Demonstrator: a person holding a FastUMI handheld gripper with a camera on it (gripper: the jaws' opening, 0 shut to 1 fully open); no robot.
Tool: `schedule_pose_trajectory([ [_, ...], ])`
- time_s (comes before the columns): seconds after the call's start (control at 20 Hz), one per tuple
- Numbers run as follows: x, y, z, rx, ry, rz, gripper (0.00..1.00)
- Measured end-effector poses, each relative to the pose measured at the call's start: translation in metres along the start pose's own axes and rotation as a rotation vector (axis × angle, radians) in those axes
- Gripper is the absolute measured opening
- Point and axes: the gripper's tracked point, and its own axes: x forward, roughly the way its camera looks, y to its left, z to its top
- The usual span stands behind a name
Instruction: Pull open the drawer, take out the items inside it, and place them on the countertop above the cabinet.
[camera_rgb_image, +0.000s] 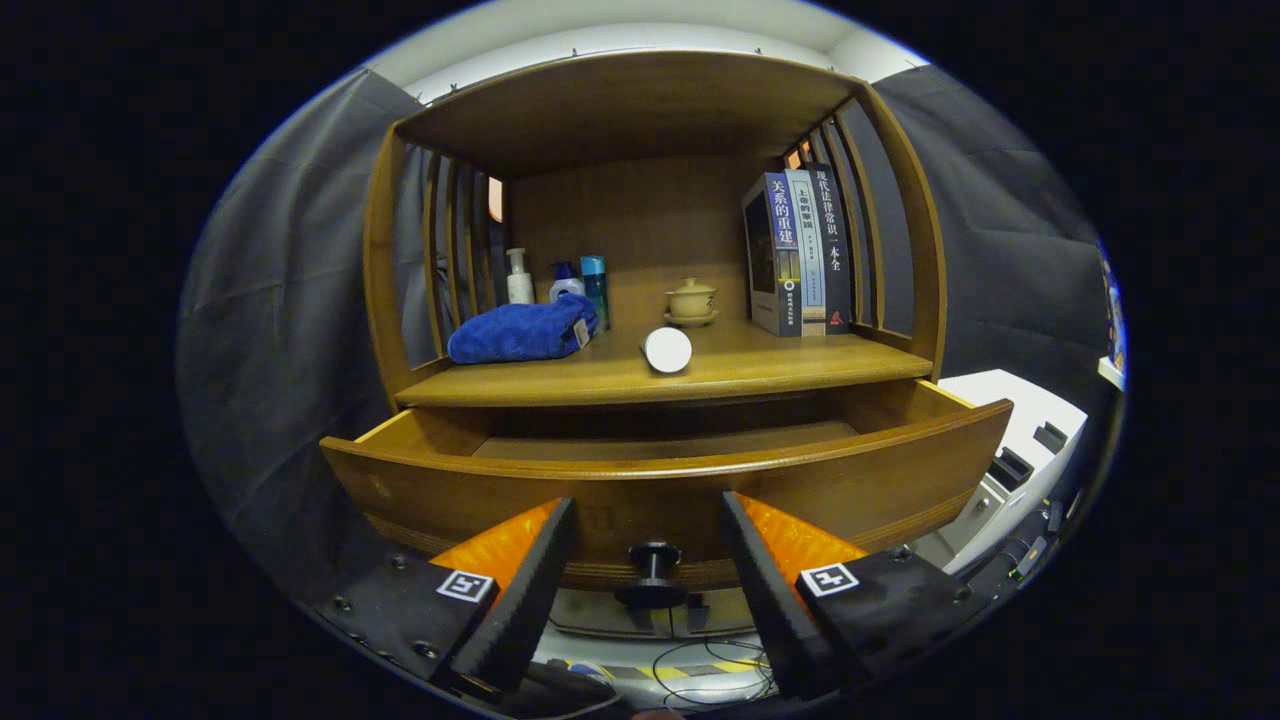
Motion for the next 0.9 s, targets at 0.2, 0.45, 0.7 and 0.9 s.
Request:
schedule_pose_trajectory([
  [0.2,0.026,0.0,0.007,0.014,-0.012,-0.035,0.96],
  [0.45,0.058,0.0,0.015,0.021,-0.004,-0.038,0.97],
  [0.7,0.086,-0.001,0.02,-0.008,0.007,-0.048,0.97],
  [0.9,0.089,0.0,0.018,-0.042,-0.007,-0.06,0.99],
])
